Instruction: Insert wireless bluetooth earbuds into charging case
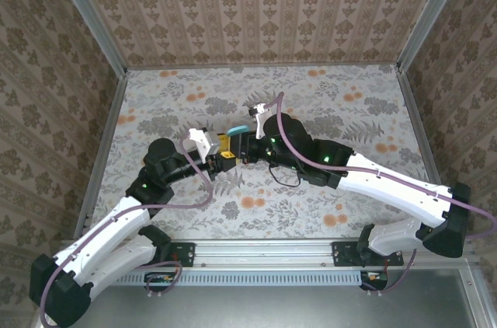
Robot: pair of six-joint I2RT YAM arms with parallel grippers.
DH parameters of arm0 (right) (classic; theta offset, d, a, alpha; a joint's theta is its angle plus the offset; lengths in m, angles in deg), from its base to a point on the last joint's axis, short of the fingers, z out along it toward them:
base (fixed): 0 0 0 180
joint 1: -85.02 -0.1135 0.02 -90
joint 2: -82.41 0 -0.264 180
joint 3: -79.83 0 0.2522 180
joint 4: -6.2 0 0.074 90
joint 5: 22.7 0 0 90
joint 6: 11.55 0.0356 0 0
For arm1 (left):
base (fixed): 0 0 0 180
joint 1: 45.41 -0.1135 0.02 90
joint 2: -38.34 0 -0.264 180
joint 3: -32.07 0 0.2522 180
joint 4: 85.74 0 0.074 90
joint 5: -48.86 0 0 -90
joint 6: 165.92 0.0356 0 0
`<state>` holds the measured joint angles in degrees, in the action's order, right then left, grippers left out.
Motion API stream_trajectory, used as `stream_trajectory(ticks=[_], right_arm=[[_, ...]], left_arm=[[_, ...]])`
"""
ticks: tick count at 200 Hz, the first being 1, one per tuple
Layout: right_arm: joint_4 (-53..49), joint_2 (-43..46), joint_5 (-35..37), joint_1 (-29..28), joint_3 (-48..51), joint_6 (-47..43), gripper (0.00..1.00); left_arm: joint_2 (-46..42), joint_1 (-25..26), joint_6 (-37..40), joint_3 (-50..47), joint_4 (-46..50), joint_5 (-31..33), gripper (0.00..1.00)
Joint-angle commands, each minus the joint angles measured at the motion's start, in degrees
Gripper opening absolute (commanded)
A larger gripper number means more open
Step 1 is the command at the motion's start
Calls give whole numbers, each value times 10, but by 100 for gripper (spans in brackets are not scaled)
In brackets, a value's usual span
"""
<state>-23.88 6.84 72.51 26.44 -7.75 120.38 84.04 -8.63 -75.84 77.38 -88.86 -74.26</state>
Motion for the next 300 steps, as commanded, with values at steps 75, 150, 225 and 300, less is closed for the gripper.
stream_trajectory(ticks=[75,150,225,300], right_arm=[[-32,-5,25,-4,-10,-4,20],[-2,-20,1,-4,-11,14,11],[-3,-28,-7,-4,-6,32,14],[-50,-14,28,-8,3,26,22]], left_arm=[[-10,3,12,3,-10,2,29],[-10,4,13,2,-5,0,29],[-16,3,17,-1,0,6,29],[-27,2,21,-4,6,13,29]])
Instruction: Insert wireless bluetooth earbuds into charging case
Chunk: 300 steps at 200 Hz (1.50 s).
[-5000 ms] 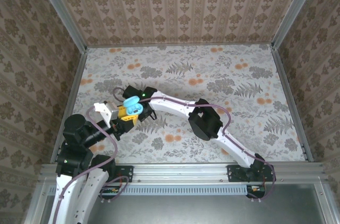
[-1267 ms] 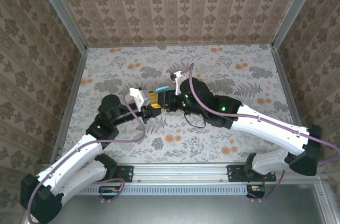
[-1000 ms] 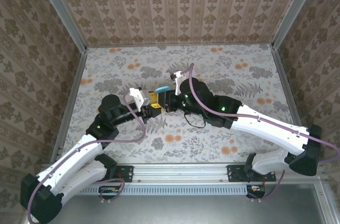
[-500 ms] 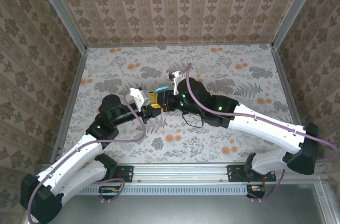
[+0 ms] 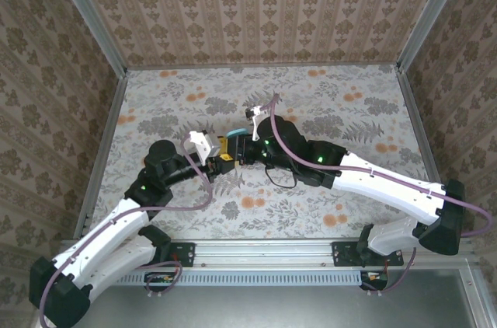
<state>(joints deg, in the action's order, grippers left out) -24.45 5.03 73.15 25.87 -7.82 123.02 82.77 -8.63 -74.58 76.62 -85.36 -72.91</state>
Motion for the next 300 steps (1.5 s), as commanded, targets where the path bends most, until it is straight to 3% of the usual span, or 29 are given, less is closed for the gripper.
stream_trajectory(ticks=[1,114,243,275,300], right_arm=[[-45,3,22,-3,3,0,22],[-82,7,35,-7,-33,-13,35],[-165,93,80,-6,-39,-29,37],[-221,144,116,16,-7,-21,37],[-288,171,105,71,24,-2,37]], left_arm=[[-14,2,9,3,-28,-1,29],[-9,2,9,3,-30,2,29],[-4,-2,-2,-7,-35,2,29],[-7,-9,-10,-15,-42,1,29],[-3,-12,-11,-16,-44,-4,29]])
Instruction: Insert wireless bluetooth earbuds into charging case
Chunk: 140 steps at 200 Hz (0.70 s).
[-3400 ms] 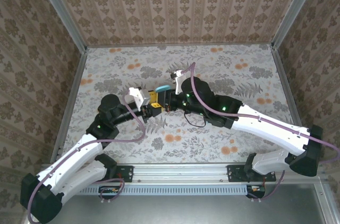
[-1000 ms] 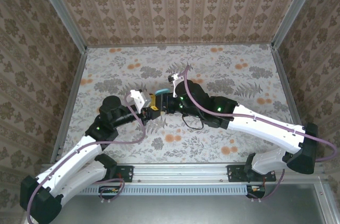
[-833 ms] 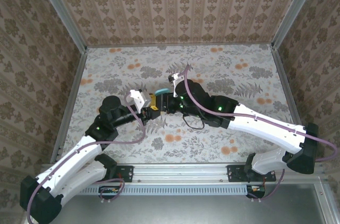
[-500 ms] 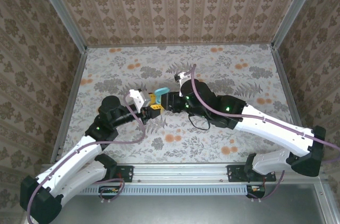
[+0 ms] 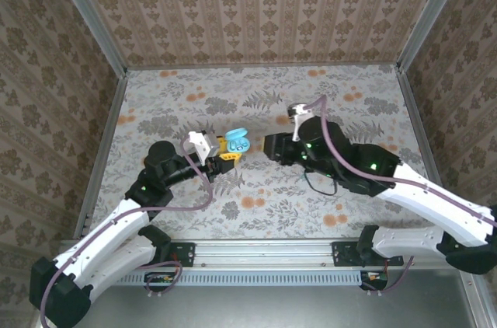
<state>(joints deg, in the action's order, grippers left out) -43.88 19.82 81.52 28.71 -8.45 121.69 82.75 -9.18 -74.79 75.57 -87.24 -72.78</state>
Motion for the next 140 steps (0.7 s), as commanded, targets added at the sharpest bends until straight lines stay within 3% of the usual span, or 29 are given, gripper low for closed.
stream_trajectory(ticks=[1,39,97,140], right_arm=[[-97,24,18,43,33,11,37],[-143,20,-62,142,116,15,37],[-47,-59,-168,234,247,-16,35],[-8,-142,-191,264,250,-49,32]], left_arm=[[-3,-6,-9,-6,-25,-5,29],[8,-7,-13,-8,-34,-12,29],[8,-8,-19,-14,-34,-17,29],[2,-8,-22,-21,-34,-17,29]])
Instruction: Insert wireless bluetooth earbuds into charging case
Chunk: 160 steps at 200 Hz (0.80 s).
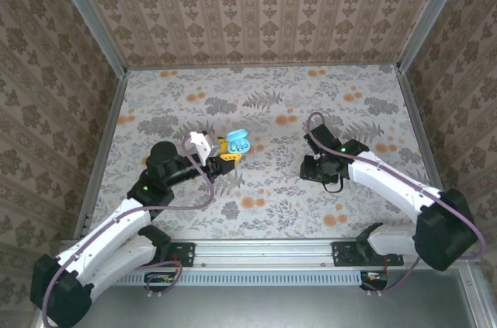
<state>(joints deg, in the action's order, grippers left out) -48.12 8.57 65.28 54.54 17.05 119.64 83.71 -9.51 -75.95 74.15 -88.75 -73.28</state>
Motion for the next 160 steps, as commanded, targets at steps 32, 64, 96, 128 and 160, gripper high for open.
stream_trajectory(ticks=[32,64,96,128,160], right_arm=[[41,-80,-4,10,-17,-46,32],[33,-123,20,13,-32,-65,32],[41,-160,22,14,-41,-74,32],[49,-185,16,14,-54,-74,31],[42,-200,31,13,-66,-83,31]], left_arm=[[-10,-5,-10,-11,-19,-10,29],[-10,-6,-8,-12,-19,-8,29],[-7,-7,-5,-10,-18,-8,29],[-5,-8,-3,-9,-14,-7,29],[1,-11,-3,-7,-15,-9,29]])
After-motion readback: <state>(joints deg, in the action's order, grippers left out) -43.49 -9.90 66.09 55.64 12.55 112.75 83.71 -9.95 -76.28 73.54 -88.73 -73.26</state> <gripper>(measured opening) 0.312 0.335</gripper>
